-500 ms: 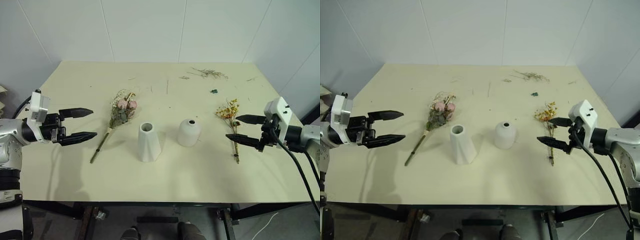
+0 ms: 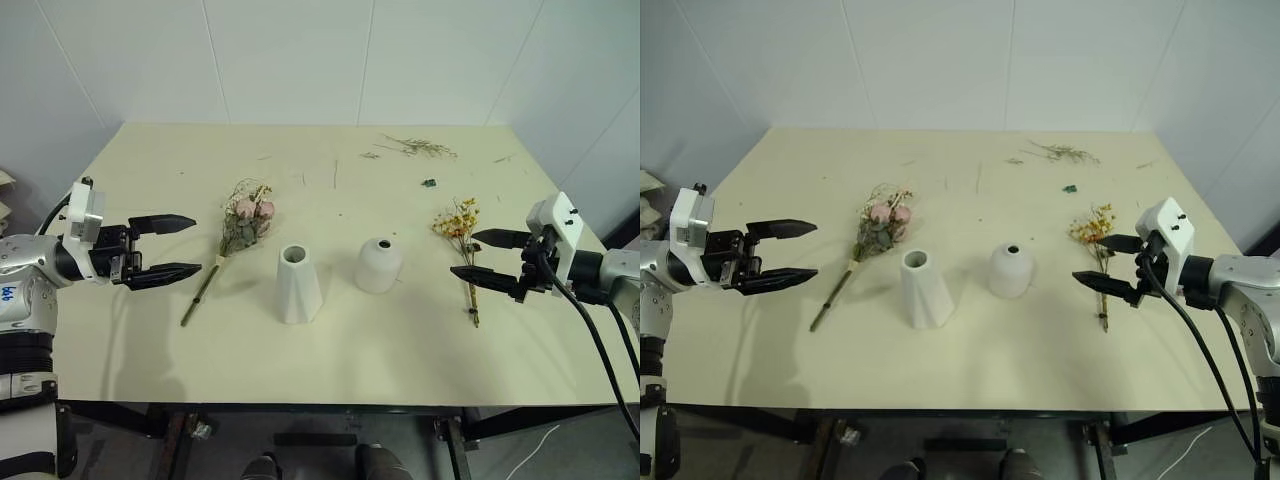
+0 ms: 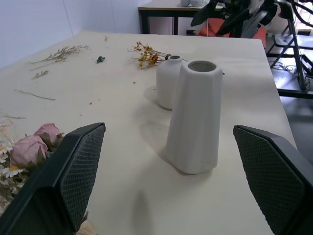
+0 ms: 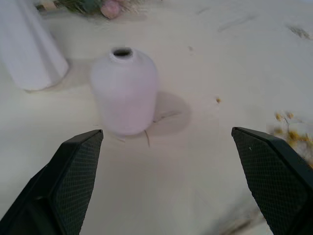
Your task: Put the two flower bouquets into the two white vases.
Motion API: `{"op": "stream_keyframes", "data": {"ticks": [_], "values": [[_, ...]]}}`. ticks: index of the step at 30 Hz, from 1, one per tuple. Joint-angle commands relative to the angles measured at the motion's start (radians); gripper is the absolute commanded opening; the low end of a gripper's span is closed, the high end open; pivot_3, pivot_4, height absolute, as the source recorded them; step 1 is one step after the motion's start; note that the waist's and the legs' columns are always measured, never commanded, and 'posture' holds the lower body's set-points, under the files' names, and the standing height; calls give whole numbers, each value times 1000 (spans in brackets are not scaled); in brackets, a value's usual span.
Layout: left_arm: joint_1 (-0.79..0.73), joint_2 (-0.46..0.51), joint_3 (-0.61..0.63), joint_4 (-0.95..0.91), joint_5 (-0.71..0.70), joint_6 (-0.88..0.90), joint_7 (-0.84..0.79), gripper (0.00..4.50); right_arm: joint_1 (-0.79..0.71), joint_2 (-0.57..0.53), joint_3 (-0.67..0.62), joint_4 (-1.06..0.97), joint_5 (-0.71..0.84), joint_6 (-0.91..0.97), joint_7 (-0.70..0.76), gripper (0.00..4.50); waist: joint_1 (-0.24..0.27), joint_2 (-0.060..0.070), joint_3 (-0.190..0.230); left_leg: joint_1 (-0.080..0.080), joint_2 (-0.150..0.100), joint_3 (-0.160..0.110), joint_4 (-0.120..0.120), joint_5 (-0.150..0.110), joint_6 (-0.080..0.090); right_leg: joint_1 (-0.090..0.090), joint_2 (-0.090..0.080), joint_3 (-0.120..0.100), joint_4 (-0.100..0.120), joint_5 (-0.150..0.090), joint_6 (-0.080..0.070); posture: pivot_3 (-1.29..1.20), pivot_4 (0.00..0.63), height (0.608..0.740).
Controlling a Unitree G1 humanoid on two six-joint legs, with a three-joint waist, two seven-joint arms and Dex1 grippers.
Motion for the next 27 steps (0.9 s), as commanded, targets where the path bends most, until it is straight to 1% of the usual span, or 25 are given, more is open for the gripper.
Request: {"op": "stream_keyframes", "data": {"ticks": [1, 3, 5, 8, 12, 14, 18, 23, 27], "values": [[11, 32, 30, -30, -58, 28, -105, 4500, -52, -18, 11, -15, -21, 70, -52, 4454, -2, 0, 0, 0, 0, 0, 0, 0, 0, 0, 0, 0, 0, 0, 0, 0, 150, 740], [11, 23, 28, -21, -62, 13, -97, 4500, -81, 2, 21, 6, -46, 113, -117, 4454, -1, 0, 0, 0, 0, 0, 0, 0, 0, 0, 0, 0, 1, 0, 0, 0, 150, 740], [22, 13, 31, -58, -85, 31, -79, 4500, -95, 6, 34, 21, -84, 162, -185, 4454, 1, 0, 0, 0, 0, 0, 0, 0, 0, 0, 0, 0, 1, 0, 0, 0, 150, 740], [7, 8, 22, -44, -119, 58, -103, 4500, -126, 40, 62, 35, -132, 255, -292, 4454, 3, 0, 0, 0, 0, 0, 1, 0, 0, 0, 0, 0, 0, 0, -1, 0, 150, 740], [-9, 5, 23, -53, -146, 65, -110, 4500, -210, 138, 48, 95, -155, 355, -427, 4454, 2, 0, 0, 0, 0, 0, 1, 0, 0, 0, 0, 0, 1, 0, -1, 0, 150, 740], [-19, 14, 23, -50, -159, 66, -113, 4500, -247, 166, 57, 129, -175, 436, -481, 4454, 0, 0, 0, 0, 0, 0, 1, 0, 0, 0, 0, 0, 1, 0, -1, 0, 150, 740], [-28, 28, 18, -48, -186, 78, -113, 4500, -271, 192, 62, 134, -176, 483, -503, 4454, 2, 0, 0, 0, 0, 0, -1, 0, 0, -1, 0, 0, 1, 0, -1, 0, 150, 740], [-13, 30, 32, -59, -193, 83, -113, 4500, -293, 220, 70, 172, -202, 585, -573, 4454, 1, 0, 0, 0, 0, 0, -1, 0, 1, -1, 0, 0, 0, -1, 0, 0, 150, 740], [-1, 39, 42, -67, -195, 89, -108, 4500, -315, 223, 100, 203, -211, 654, -574, 4454, -1, 0, 0, 0, 0, 0, -1, 0, 1, -1, 0, 0, 1, -1, 0, 0, 150, 740]]}}
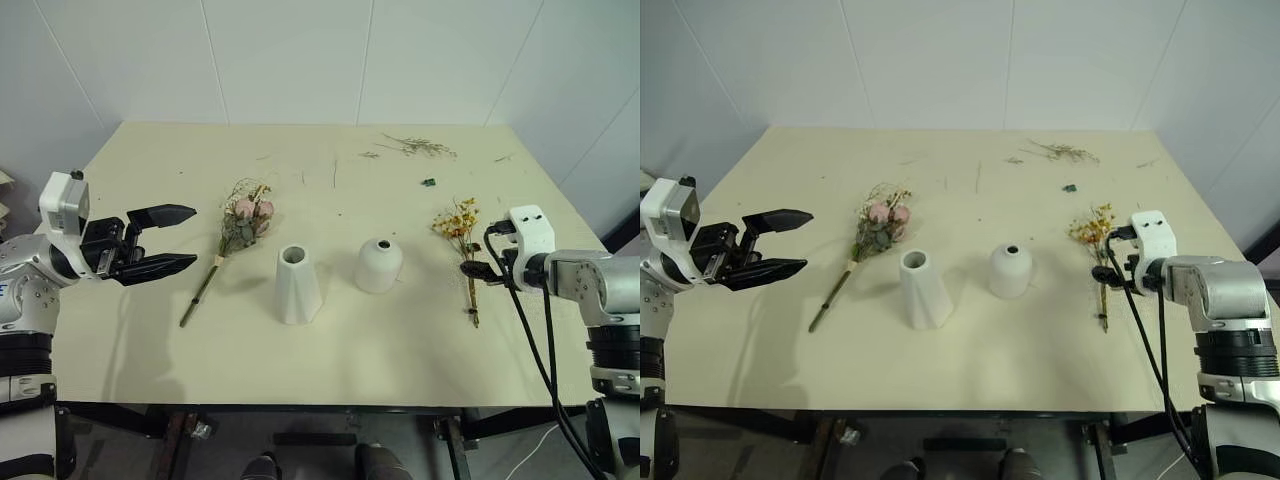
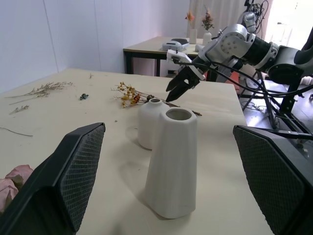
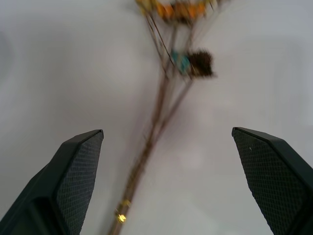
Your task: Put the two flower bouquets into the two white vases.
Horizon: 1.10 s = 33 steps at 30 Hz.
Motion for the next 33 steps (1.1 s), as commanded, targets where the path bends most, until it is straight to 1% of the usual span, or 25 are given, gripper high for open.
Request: {"op": "stream_keyframes", "data": {"ticks": [1, 3, 14, 16, 17, 18, 23, 24, 26, 27, 29, 31, 33], "values": [[8, 36, 40, -31, -22, -1, -106, 4500, -40, -1, 13, 11, -13, 50, -12, 4454, -2, 0, 0, 0, 0, 0, 0, 0, 0, 0, 0, 0, 0, 0, 0, 0, 150, 740], [13, 37, 41, -37, -23, -1, -105, 4500, -50, 2, 17, 25, -17, 67, -16, 4454, -2, 0, 0, 0, 0, 0, 0, 0, 0, 0, 0, 0, 0, 0, 0, 0, 150, 740], [33, 56, 49, -48, -16, -16, -84, 4500, -74, 53, 37, 66, -34, 28, -22, 4454, -1, 0, 0, 0, 0, 0, 0, 0, 0, 0, 0, 0, 0, 0, 0, 0, 150, 740], [34, 57, 53, -45, -5, -26, -70, 4500, -71, 64, 36, 82, -43, 20, -30, 4076, -1, 0, 0, 0, 0, 0, 0, 0, 0, 0, 0, 0, 0, 0, 0, 0, 150, 740], [35, 56, 54, -44, -1, -28, -67, 4500, -70, 67, 36, 87, -47, 17, -32, 3960, -1, 0, 0, 0, 0, 0, 0, 0, 0, 0, 0, 0, 0, 0, 0, 0, 150, 740], [38, 57, 57, -46, -3, -26, -68, 4500, -67, 68, 34, 85, -48, 20, -34, 3695, -1, 0, 0, 0, 0, 0, 0, 0, 0, 0, 0, 0, 0, 0, 0, 0, 150, 740], [45, 59, 61, -52, -5, -23, -67, 4500, -51, 69, 32, 75, -57, 21, -36, 1976, -1, 0, 0, 0, 0, 0, 0, 0, 0, 0, 0, 0, 0, 0, 0, 0, 150, 740], [45, 59, 60, -54, -6, -21, -66, 4500, -48, 72, 25, 73, -59, 15, -40, 1689, -1, 0, 0, 0, 0, 0, 0, 0, 0, 0, 0, 0, 0, 0, 0, 0, 150, 740], [45, 58, 60, -55, -5, -22, -65, 4500, -44, 76, 15, 67, -59, 10, -47, 958, -1, 0, 0, 0, 0, 0, 0, 0, 0, 0, 0, 0, 0, 0, 0, 0, 150, 740], [43, 57, 58, -53, -4, -23, -67, 4500, -42, 78, 9, 63, -59, 3, -52, 693, -1, 0, 0, 0, 0, 0, 0, 0, 0, 0, 0, 0, 0, 0, 0, 0, 150, 740], [38, 56, 56, -49, -3, -23, -69, 4500, -38, 82, -3, 56, -60, -14, -63, 13, -1, 0, 0, 0, 0, 0, 0, 0, 0, 0, 0, 0, 0, 0, 0, 0, 150, 740], [33, 56, 54, -42, -1, -25, -72, 4500, -36, 89, -12, 51, -59, -24, -72, 13, -1, 0, 0, 0, 0, 0, 0, 0, 0, 0, 0, 0, 0, 0, 0, 0, 150, 740], [13, 54, 43, -33, 5, -24, -72, 4500, -26, 113, -56, 29, -52, -111, -89, 13, -1, 0, 0, 0, 0, 0, 0, 0, 0, 0, 0, 0, 0, 0, 0, 0, 150, 740]]}}
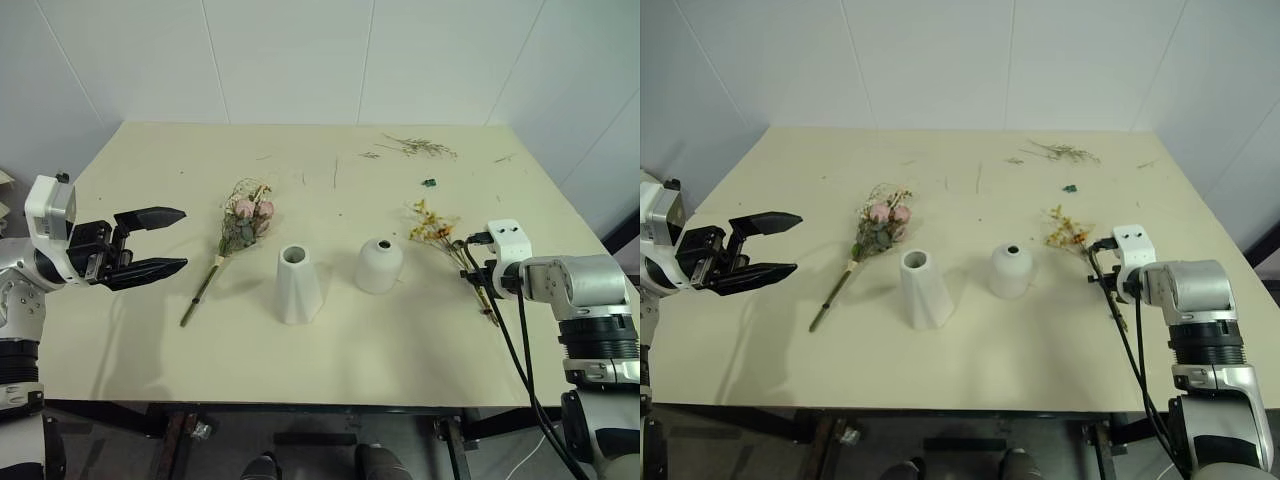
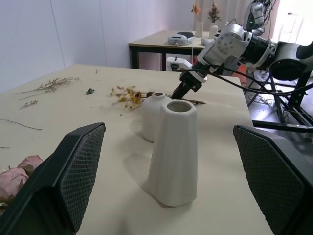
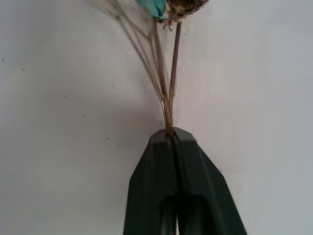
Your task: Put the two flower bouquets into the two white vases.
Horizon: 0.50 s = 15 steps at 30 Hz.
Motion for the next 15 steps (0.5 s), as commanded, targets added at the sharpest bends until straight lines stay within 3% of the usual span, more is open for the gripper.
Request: {"op": "stream_keyframes", "data": {"ticks": [1, 9, 15], "values": [[-37, 22, 9, -6, 5, -9, -73, 4500, 11, 28, -82, -59, -3, -133, -35, 13, 0, 0, 0, 0, 0, 0, 0, 0, 0, 0, 0, 0, 0, 0, 0, 0, 150, 740], [-129, 17, -34, 70, 41, -17, -104, 4500, 29, 160, -211, -154, 22, -547, -78, 13, -2, 0, 0, 0, 0, 0, 0, 0, 0, 0, 0, 0, 1, 0, 0, 0, 150, 740], [-170, 15, -62, 113, 52, -26, -112, 4500, 26, 240, -213, -193, 24, -826, -70, 13, -3, 0, 0, 0, 0, 0, 0, 0, 0, 0, 0, 0, 1, 0, 0, 0, 150, 740]]}}
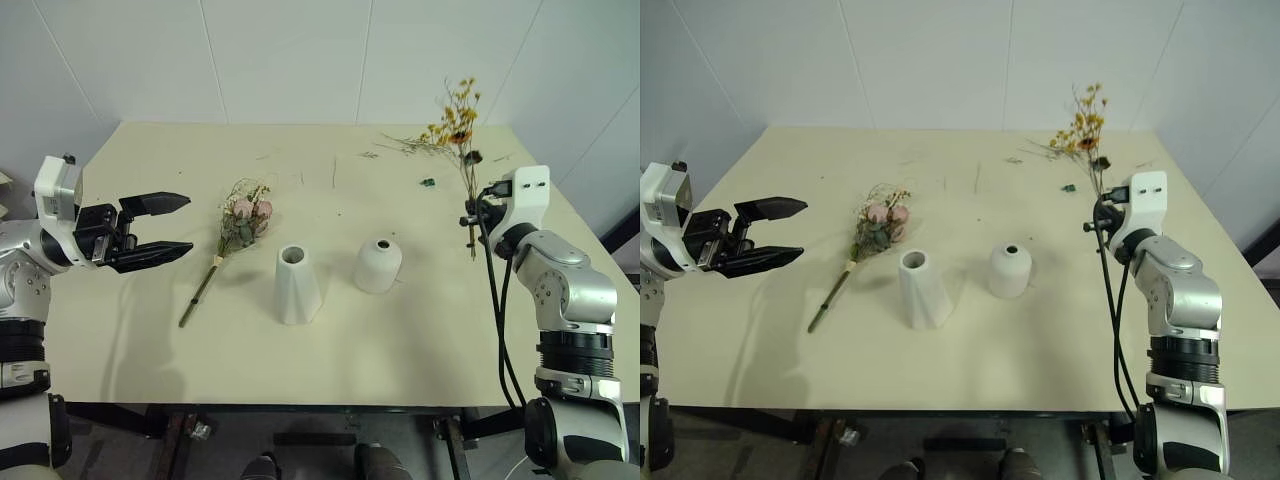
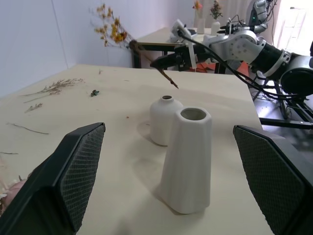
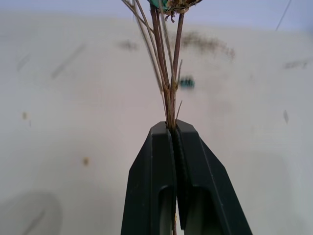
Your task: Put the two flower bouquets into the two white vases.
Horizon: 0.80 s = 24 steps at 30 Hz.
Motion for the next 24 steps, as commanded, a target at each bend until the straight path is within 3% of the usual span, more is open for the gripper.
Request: {"op": "stream_keyframes", "data": {"ticks": [1, 8, 24], "values": [[-38, 15, -9, 16, 3, -18, -112, 4500, -14, 40, -2, -85, 20, -190, 19, 13, -2, 0, 0, 0, 0, 0, 0, 0, 0, 0, 0, 0, 0, 0, 0, 0, 150, 740], [-74, 11, -49, 52, 5, -32, -112, 4500, -5, 131, 113, -132, 26, -368, 115, 13, -4, 0, 0, 1, 0, 0, 0, 0, 0, 0, 0, 0, 2, 0, 0, 0, 150, 740], [-19, 53, -53, 9, -8, -29, -112, 4500, 74, 200, 218, -258, 94, -310, 157, 13, -1, 0, 0, 1, 0, -1, -1, 0, 0, -1, 0, 0, 2, -1, -1, 0, 150, 740]]}}
